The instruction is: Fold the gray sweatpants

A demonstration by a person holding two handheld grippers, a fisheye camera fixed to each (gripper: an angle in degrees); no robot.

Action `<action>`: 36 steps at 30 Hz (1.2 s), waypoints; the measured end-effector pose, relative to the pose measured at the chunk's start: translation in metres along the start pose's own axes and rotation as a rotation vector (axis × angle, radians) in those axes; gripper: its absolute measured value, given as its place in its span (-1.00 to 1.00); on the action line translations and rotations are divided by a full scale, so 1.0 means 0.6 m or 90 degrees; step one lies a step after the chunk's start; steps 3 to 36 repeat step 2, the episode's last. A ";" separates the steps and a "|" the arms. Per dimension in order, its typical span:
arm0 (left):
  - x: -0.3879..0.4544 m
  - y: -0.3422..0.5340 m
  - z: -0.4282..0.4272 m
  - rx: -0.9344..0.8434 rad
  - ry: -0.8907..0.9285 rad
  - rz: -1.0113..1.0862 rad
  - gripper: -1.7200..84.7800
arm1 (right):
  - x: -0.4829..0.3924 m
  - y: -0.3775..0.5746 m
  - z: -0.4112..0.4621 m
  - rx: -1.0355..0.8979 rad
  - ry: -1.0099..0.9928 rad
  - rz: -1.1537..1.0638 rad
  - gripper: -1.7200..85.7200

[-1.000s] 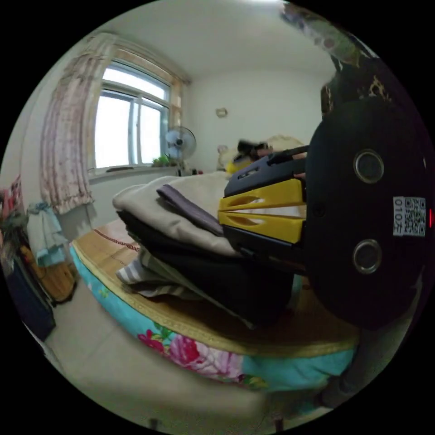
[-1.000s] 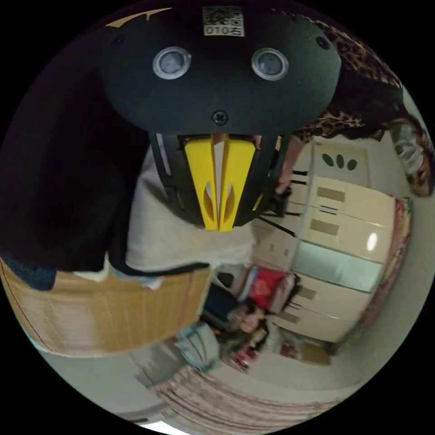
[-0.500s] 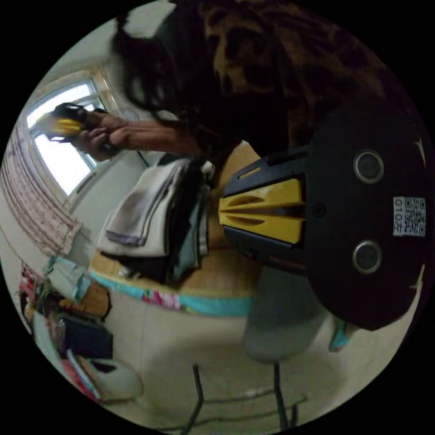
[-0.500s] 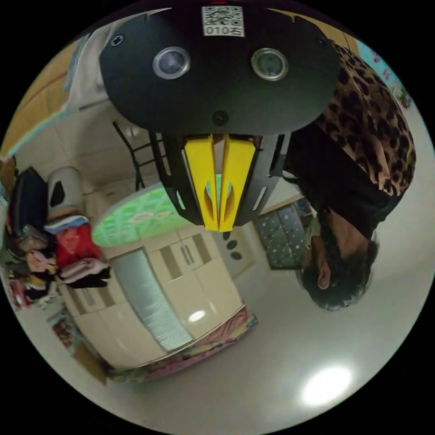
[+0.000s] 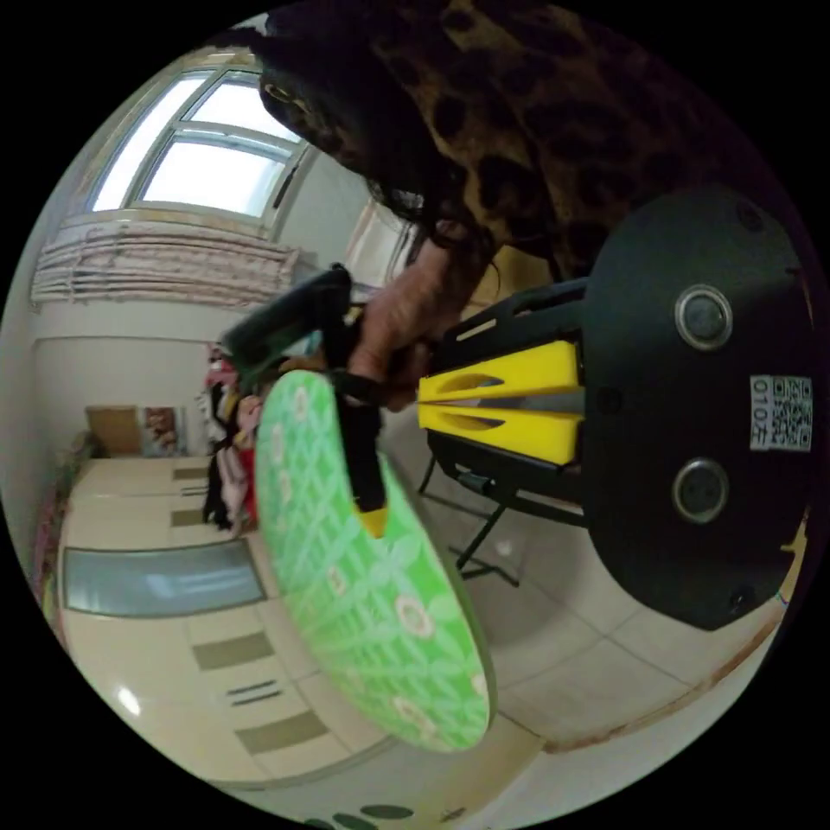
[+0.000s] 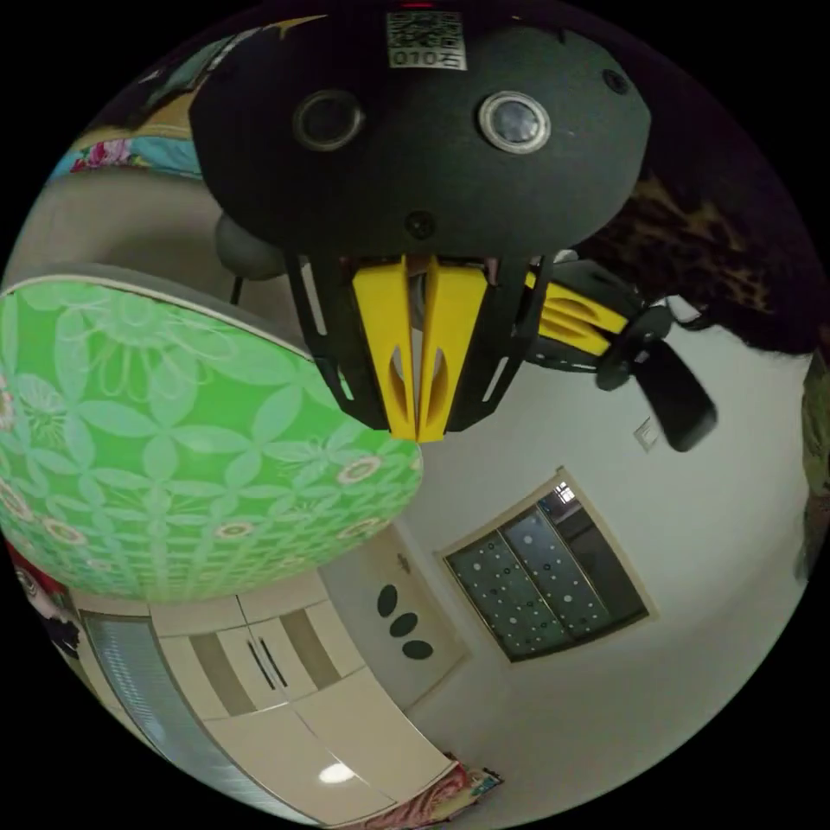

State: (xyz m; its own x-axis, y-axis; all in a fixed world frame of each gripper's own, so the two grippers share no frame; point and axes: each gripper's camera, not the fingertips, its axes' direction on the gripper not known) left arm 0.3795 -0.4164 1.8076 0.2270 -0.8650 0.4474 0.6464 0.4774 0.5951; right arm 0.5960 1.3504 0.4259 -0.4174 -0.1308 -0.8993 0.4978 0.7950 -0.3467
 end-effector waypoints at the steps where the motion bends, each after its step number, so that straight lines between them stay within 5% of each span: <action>1: 0.006 0.013 -0.055 0.038 -0.021 0.002 -0.96 | -0.010 -0.014 0.027 0.007 -0.001 0.002 -0.91; 36: 0.009 0.028 -0.103 0.061 -0.025 -0.009 -0.96 | -0.013 -0.022 0.041 0.009 -0.008 0.007 -0.91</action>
